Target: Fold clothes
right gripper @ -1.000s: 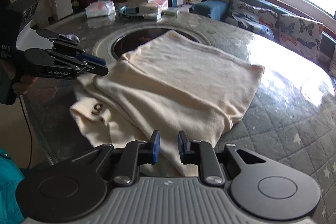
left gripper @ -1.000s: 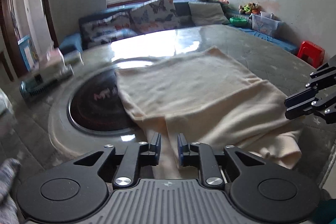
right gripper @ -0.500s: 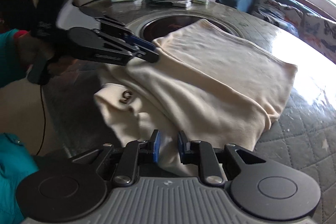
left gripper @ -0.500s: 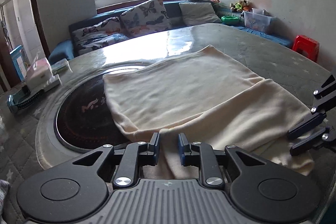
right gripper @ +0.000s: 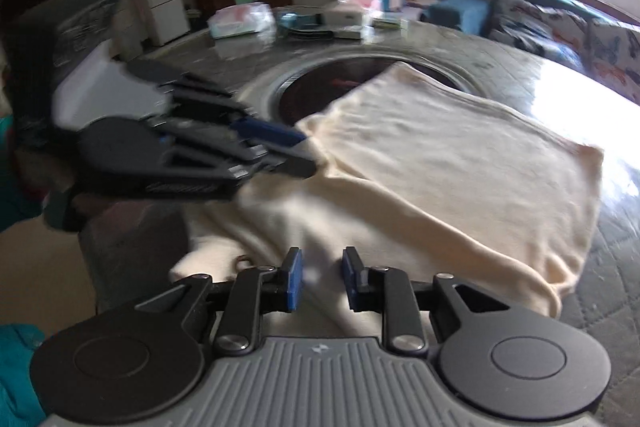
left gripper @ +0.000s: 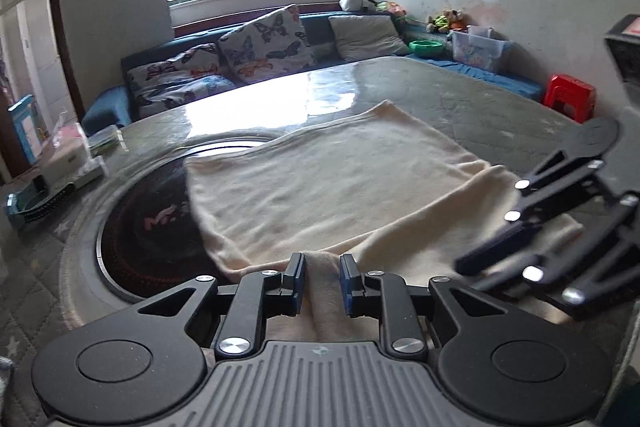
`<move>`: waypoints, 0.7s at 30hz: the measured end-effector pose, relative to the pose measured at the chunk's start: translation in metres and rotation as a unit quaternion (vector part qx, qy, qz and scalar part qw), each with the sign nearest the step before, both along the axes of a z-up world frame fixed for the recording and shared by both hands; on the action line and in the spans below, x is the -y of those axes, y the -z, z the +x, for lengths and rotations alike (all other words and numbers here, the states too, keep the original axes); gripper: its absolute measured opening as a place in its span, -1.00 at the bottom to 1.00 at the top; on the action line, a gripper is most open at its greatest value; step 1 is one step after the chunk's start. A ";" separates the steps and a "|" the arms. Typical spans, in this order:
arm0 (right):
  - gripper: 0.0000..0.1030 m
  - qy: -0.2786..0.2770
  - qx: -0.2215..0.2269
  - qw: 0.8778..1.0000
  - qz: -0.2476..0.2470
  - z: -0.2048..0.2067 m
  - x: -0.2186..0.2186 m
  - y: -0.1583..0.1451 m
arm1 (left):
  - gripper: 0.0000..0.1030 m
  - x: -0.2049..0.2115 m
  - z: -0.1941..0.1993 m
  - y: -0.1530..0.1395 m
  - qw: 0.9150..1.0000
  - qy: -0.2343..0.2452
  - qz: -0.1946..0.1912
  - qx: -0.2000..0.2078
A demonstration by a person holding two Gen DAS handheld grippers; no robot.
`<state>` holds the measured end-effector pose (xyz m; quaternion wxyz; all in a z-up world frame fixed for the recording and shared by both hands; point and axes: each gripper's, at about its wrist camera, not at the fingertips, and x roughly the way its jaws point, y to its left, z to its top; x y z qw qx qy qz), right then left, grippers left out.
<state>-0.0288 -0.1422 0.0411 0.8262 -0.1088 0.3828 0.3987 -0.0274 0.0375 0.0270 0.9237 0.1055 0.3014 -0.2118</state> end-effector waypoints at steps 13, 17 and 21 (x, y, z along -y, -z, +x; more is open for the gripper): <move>-0.50 -0.049 0.013 0.999 0.002 -0.022 -0.021 -0.002 | -0.58 -0.001 -0.008 0.007 1.000 0.003 0.018 -0.004; -0.50 -0.043 0.030 0.999 -0.003 -0.032 -0.007 -0.012 | -0.58 -0.009 -0.020 0.003 0.999 0.024 0.023 -0.002; -0.50 -0.013 0.043 0.999 -0.031 -0.035 0.017 -0.019 | -0.47 -0.012 -0.048 -0.002 0.996 0.073 0.046 0.017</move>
